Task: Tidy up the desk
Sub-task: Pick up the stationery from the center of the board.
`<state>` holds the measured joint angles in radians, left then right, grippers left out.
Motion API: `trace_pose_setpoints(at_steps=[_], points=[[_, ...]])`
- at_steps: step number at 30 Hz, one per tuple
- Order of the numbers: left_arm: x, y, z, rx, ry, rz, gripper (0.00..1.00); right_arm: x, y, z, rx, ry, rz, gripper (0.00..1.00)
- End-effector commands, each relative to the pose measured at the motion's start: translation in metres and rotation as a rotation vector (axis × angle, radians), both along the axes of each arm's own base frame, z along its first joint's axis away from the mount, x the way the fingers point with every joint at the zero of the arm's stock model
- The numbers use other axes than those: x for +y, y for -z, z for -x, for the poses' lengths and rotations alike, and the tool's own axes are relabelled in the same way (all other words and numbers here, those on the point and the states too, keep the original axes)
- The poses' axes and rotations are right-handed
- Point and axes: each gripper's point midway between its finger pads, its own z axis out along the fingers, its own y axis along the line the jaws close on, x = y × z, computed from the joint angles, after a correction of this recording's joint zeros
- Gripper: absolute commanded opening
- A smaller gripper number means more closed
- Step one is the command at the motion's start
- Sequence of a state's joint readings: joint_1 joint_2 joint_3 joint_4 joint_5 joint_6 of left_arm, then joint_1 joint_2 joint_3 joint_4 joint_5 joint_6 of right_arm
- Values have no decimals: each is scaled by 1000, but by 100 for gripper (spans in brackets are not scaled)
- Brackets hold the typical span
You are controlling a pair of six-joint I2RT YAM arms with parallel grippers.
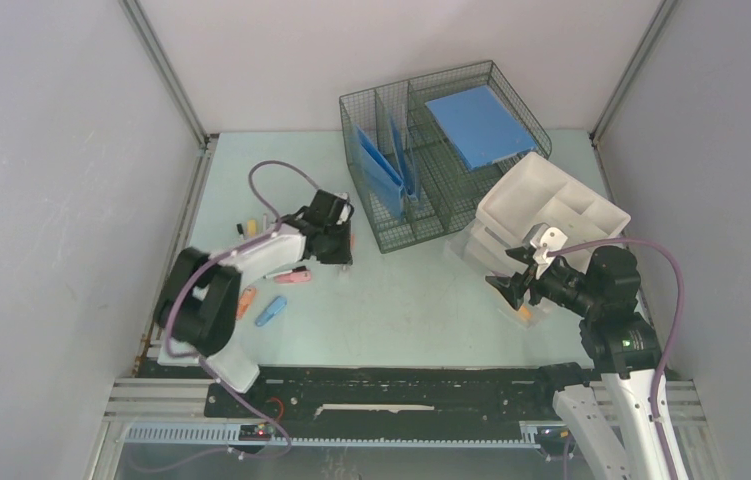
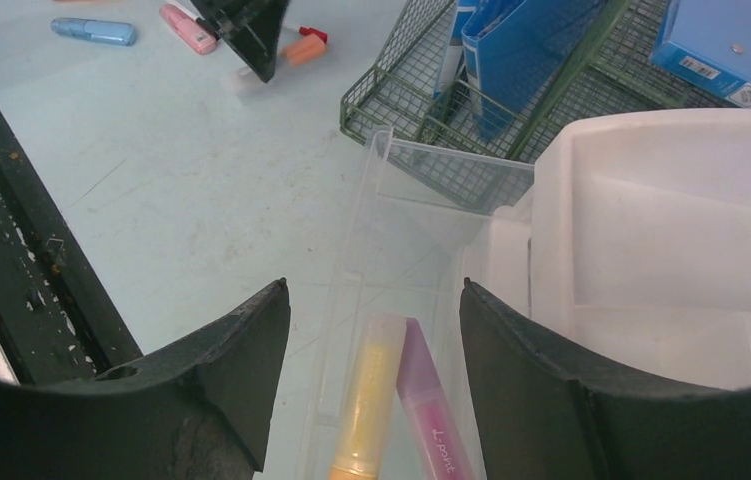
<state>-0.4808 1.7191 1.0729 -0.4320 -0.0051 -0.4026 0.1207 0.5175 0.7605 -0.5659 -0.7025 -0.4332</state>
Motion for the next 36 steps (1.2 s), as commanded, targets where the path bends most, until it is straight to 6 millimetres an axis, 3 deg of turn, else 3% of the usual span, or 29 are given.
trace_pose_setpoints(at_steps=[1, 10, 17, 20, 25, 36], points=[[-24, -70, -1, -244, 3, 278, 8, 6, -9, 6, -23, -47, -2, 71], [-52, -153, 69, -535, 93, 797, 6, 29, -9, 40, -21, -265, -31, 71], [-75, -218, 118, -704, 163, 981, 5, 43, -7, 67, -1, -440, -63, 71], [-82, -238, 130, -753, 158, 1019, 4, 47, -2, 77, 3, -510, -65, 71], [-99, -258, 141, -800, 140, 1046, 4, 49, -1, 80, 35, -536, -82, 71], [-156, -274, 138, -836, 110, 998, 3, 57, 3, 79, 101, -547, -106, 75]])
